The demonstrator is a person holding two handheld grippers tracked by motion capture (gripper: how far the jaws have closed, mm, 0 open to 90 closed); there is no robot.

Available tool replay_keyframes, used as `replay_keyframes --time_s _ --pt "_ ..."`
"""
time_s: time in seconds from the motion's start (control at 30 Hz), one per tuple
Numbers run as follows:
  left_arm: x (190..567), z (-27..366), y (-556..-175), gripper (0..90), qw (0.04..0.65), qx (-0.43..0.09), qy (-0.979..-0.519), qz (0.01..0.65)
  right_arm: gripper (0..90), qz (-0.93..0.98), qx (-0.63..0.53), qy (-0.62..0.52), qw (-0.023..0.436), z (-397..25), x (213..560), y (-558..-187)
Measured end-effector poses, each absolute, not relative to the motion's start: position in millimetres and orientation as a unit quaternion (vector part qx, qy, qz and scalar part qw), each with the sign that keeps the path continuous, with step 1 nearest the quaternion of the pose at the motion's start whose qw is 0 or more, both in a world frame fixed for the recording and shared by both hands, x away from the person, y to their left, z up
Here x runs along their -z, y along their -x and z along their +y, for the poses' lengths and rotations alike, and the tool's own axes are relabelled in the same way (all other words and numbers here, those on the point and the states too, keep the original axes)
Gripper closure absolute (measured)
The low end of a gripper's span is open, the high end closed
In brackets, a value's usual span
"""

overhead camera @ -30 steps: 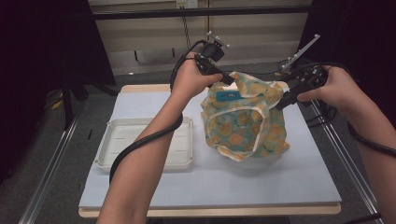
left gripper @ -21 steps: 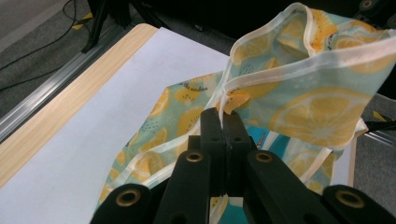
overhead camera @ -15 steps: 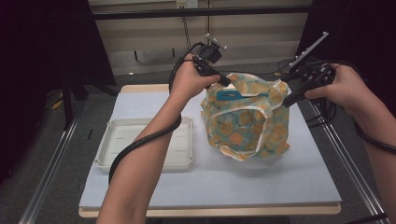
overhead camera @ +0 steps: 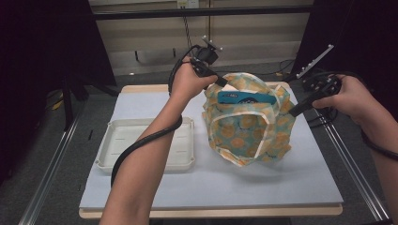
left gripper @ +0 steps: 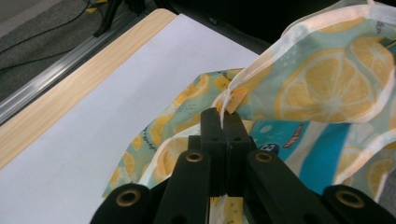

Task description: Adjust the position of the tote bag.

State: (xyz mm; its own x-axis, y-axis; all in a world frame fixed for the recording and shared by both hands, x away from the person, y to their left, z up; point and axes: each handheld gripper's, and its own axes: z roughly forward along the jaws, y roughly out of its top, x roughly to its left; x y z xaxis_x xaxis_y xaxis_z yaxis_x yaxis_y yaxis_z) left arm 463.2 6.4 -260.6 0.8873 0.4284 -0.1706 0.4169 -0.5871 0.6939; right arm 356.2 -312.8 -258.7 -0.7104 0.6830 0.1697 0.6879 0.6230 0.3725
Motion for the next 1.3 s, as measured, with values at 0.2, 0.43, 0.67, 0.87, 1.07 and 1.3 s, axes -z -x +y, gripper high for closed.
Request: replay_keyframes --time_s 0.2,0.43,0.67,0.87,1.07,1.3 --pt "273.9 13.9 -469.4 89.5 0.370 0.000 -0.893 0.257 90.0 -0.900 0.211 0.383 0.010 -318.4 276.1 -356.6" --pt "275.9 16.7 -468.1 88.3 0.378 0.003 -0.890 0.254 90.0 -0.900 0.195 0.388 0.021 -324.2 299.0 -354.3" --pt "269.8 10.1 -462.8 88.3 0.377 0.004 -0.893 0.246 73.2 -0.899 0.211 0.384 0.006 -323.7 290.2 -351.6" --pt "268.6 7.9 -460.8 88.4 0.381 0.003 -0.893 0.242 55.1 -0.902 0.229 0.364 -0.027 -315.7 261.8 -344.7" --pt "264.0 4.5 -457.4 88.5 0.377 -0.001 -0.896 0.234 51.1 -0.902 0.238 0.356 -0.053 -304.0 240.6 -345.6" --pt "263.4 3.0 -454.9 88.5 0.381 -0.003 -0.895 0.230 72.0 -0.909 0.245 0.332 -0.063 -288.8 235.4 -351.0"
